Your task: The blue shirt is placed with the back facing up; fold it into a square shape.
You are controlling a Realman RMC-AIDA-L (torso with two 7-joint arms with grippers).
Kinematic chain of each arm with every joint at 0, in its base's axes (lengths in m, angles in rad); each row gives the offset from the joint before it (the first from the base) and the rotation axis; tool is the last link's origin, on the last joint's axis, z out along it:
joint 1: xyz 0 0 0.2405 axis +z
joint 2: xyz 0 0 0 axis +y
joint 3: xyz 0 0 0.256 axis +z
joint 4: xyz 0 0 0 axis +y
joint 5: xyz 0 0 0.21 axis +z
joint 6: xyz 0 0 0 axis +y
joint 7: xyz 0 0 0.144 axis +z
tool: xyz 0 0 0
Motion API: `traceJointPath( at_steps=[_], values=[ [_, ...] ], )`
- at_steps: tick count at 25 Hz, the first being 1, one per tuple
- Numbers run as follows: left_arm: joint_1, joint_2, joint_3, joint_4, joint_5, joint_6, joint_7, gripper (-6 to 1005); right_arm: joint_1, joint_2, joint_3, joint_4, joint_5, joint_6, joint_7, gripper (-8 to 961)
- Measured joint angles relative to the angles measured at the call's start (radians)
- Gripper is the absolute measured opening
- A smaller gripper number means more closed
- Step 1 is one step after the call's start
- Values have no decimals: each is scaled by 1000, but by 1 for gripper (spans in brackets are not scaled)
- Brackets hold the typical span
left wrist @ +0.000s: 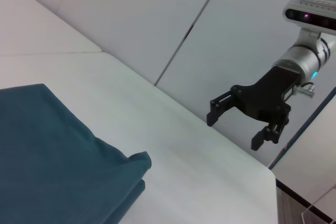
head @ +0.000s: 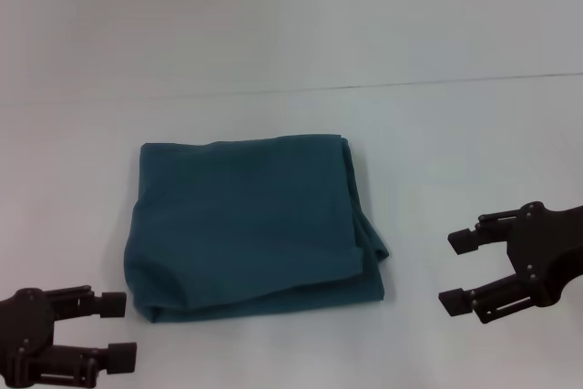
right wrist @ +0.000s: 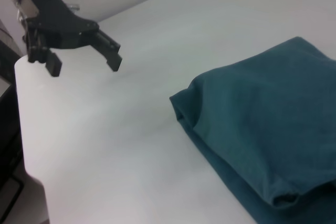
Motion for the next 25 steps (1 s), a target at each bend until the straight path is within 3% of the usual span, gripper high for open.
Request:
traceJointPath(
  at_steps=[25],
  values=[
    [0, 0, -2, 21, 9, -12, -10, 961, -2, -5, 7, 64, 45, 29, -48, 927]
  ],
)
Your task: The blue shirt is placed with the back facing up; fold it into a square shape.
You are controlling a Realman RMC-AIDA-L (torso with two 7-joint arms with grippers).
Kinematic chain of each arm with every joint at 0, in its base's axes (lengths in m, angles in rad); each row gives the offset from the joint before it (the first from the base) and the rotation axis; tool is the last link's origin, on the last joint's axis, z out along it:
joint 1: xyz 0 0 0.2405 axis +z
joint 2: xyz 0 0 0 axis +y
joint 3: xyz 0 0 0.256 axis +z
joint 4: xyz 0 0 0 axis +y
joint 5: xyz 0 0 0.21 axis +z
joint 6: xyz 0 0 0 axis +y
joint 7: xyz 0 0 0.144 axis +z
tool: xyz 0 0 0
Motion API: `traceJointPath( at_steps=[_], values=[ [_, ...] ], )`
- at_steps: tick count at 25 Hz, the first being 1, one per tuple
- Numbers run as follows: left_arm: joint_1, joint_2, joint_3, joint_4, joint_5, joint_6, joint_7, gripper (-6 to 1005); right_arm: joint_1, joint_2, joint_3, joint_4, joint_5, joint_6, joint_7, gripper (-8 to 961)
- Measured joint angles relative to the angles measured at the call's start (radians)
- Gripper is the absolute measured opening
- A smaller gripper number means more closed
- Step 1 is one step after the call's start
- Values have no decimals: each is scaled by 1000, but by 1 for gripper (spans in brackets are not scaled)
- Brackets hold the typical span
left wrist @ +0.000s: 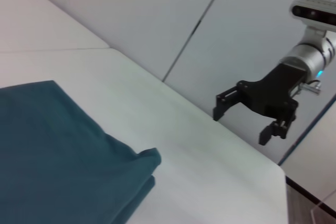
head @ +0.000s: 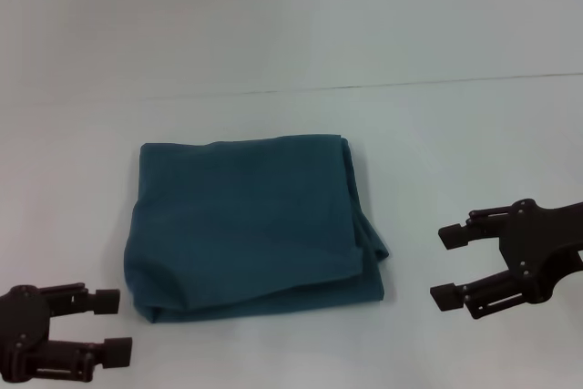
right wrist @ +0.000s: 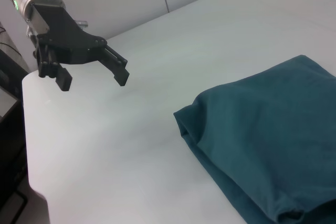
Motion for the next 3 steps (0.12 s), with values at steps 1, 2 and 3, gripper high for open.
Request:
traceJointPath(
  at_steps=[1, 2, 3],
  values=[
    [3, 0, -3, 4, 0, -3, 0, 961, 0, 0, 0, 1, 0, -1, 1, 927],
    [6, 0, -6, 6, 1, -5, 0, 961, -1, 1, 0, 1, 0, -1, 1, 927],
    [8, 0, -8, 7, 1, -6, 0, 961, -1, 1, 1, 1, 1, -2, 2, 927]
  ],
)
